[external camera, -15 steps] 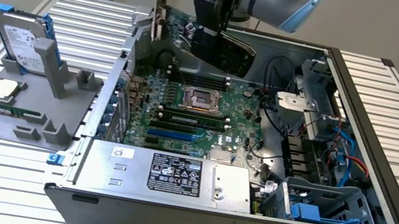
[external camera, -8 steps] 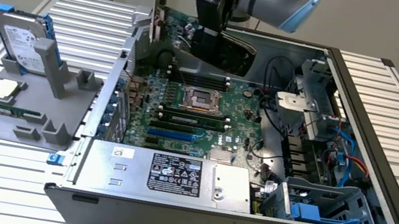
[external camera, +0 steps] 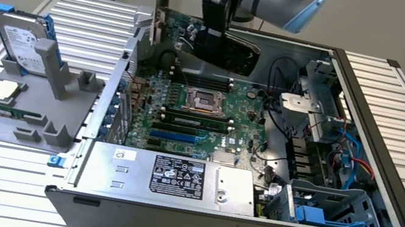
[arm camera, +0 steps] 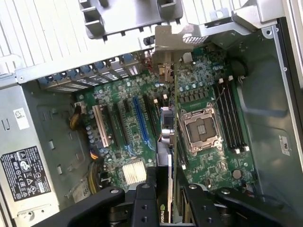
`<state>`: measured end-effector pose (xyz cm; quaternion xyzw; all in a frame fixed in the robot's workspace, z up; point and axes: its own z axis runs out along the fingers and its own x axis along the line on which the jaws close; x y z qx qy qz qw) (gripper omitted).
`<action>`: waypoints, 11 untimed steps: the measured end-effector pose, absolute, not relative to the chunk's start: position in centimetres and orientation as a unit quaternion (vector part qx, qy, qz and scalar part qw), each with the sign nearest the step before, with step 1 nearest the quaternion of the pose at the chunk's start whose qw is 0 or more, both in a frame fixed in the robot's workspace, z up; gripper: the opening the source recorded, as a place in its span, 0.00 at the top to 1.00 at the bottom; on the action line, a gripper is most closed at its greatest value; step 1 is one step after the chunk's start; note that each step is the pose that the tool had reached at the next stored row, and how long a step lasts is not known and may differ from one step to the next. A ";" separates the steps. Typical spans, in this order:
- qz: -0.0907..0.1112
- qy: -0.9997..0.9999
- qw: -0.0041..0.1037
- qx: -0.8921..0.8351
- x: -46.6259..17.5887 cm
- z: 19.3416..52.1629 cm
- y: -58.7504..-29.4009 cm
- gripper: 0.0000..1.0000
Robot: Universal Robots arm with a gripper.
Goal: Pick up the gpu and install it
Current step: 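Insert the gpu into the slot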
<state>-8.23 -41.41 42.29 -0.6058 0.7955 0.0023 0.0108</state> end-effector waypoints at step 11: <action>0.003 0.765 0.011 -0.644 -8.0 42.3 -41.4 1.00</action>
